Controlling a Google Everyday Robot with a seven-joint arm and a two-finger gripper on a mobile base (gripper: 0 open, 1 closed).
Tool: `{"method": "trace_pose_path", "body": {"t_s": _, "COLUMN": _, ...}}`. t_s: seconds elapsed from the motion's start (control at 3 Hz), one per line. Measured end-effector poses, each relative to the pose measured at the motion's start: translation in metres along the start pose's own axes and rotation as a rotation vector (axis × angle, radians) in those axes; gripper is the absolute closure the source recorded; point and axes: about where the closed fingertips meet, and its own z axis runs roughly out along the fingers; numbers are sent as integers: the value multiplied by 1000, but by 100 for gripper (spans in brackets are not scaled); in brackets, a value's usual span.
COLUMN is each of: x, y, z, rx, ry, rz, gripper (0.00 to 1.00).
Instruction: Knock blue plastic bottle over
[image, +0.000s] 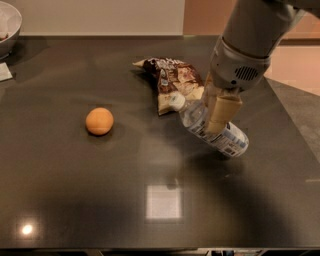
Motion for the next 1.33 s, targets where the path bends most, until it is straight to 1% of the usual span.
{"method": "trace_pose_path", "body": {"t_s": 0.33, "x": -1, "y": 6, "z": 37, "rx": -37, "ry": 110, "rz": -85, "gripper": 38}}
{"method": "trace_pose_path", "body": {"t_s": 0.67, "x": -5, "y": 7, "z": 46, "rx": -46, "ry": 121, "rz": -105, "gripper": 15}}
{"method": "trace_pose_path", "body": {"t_s": 1.0, "x": -14, "y": 10, "z": 58, "rx": -68, "ry": 79, "rz": -116, "gripper": 0}}
{"method": "trace_pose_path", "body": {"t_s": 1.33, "x": -14, "y": 11, "z": 58, "rx": -69, "ry": 77, "rz": -116, "gripper": 0}}
